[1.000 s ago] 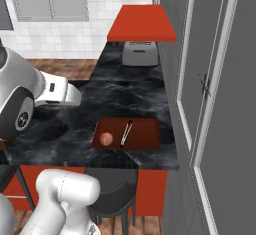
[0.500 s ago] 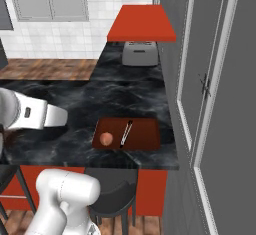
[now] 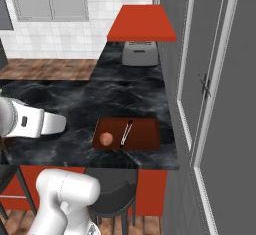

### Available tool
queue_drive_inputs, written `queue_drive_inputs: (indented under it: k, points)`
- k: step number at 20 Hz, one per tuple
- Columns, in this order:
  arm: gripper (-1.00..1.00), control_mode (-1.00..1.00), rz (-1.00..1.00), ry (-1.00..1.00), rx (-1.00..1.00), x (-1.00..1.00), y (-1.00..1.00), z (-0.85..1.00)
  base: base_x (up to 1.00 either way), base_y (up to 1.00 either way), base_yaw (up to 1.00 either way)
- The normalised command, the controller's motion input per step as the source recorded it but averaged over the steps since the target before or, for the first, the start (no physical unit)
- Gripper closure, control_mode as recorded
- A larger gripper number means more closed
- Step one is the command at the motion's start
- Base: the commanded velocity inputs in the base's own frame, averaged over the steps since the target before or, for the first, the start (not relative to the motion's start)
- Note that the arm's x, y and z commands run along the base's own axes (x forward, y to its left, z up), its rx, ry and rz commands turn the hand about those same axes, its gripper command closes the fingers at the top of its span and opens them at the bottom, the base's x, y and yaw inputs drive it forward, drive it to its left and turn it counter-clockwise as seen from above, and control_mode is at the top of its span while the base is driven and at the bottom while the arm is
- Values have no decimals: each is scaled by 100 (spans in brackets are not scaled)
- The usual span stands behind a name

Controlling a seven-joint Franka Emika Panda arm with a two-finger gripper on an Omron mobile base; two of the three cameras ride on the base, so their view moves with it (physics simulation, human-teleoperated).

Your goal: Gather the onion and potato from the fridge and place them on a tray on the dining counter. Then gather the steak and fish from the fridge and place them on the other tray.

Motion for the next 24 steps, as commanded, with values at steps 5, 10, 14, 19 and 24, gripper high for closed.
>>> queue_drive_inputs:
  k: [5, 10, 14, 19, 24]
  points:
    - [-100, -100, 8, 4, 4, -6, 0, -7, 0, 0, 0]
    - [-100, -100, 2, 4, 0, -30, 0, -11, 0, 0, 0]
    - [-100, -100, 0, 2, 0, -9, 0, 0, 0, 0, 0]
    - [-100, -100, 0, 0, 0, 0, 0, 0, 0, 0, 0]
    - [-100, 100, 0, 0, 0, 0, 0, 0, -57, 8, 2]
